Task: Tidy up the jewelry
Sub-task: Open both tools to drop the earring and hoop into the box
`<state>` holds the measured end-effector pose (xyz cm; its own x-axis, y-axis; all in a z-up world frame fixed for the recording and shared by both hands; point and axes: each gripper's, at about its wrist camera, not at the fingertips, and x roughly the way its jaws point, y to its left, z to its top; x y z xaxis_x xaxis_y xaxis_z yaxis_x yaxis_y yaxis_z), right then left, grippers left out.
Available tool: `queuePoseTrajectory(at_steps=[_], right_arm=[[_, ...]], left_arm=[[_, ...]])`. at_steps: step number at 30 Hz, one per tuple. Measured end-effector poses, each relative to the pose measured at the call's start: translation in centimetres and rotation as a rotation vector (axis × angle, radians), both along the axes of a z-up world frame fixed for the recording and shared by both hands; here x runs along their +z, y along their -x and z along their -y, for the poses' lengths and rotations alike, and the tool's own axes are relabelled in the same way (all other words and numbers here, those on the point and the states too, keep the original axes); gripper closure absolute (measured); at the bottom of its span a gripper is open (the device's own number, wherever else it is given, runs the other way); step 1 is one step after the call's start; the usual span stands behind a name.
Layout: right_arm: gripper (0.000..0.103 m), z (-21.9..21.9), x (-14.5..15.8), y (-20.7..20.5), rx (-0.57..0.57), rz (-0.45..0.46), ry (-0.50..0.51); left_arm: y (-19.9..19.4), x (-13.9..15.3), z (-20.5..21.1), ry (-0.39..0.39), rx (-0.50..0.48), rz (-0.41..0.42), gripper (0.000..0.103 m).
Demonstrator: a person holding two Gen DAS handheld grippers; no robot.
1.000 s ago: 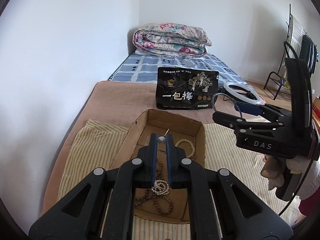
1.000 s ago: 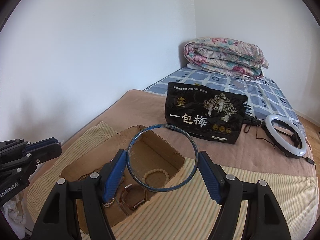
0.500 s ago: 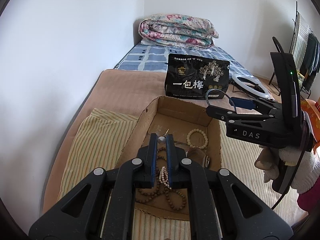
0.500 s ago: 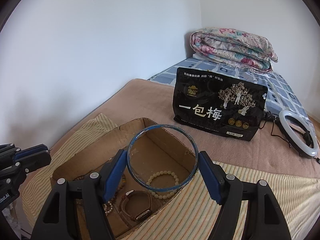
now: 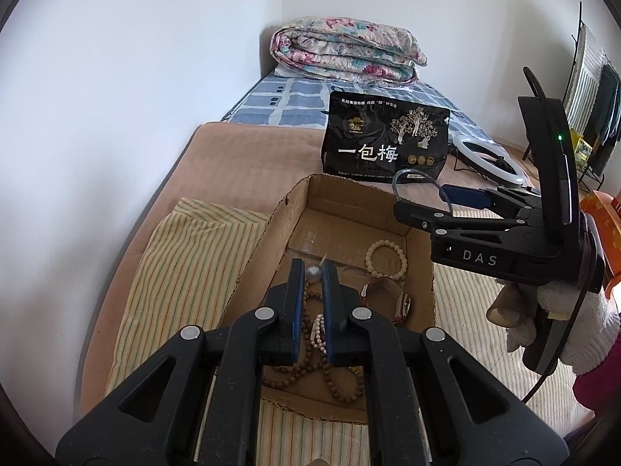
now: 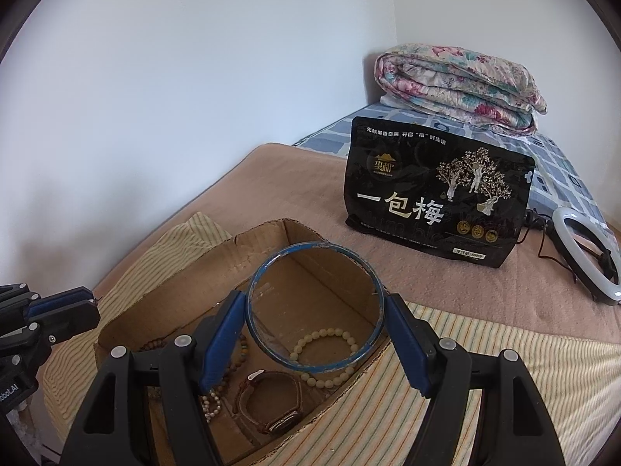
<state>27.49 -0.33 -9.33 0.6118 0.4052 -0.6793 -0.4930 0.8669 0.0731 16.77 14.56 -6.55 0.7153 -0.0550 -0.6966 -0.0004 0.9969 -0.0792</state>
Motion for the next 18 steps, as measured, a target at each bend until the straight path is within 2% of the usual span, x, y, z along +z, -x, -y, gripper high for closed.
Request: queuePoseTrajectory(at_steps=[2,4,5,18], right_arm=[[0.019,0.2,0.1,0.0,-0.009,0.003,-0.006],[0.015,0.4,0.2,0.0,-0.017,0.003,-0.014],[0.015,0.5,0.2,0.0,-0.019,0.001,-0.014],[0.013,1.3,1.3,0.1,-0.047,0.016,-0.024]], left_arm=[[-0.1,0.0,0.2,0.001,-0.006,-0.007,0.093],[-0.2,-0.2,0.4,0.008,-0.014,-0.022,0.055],[-0.2,-0.2,0.4,0.007,-0.012,-0.02,0.049],[-0.1,0.0,0.3,0.005,0.011,-0.009,0.047]])
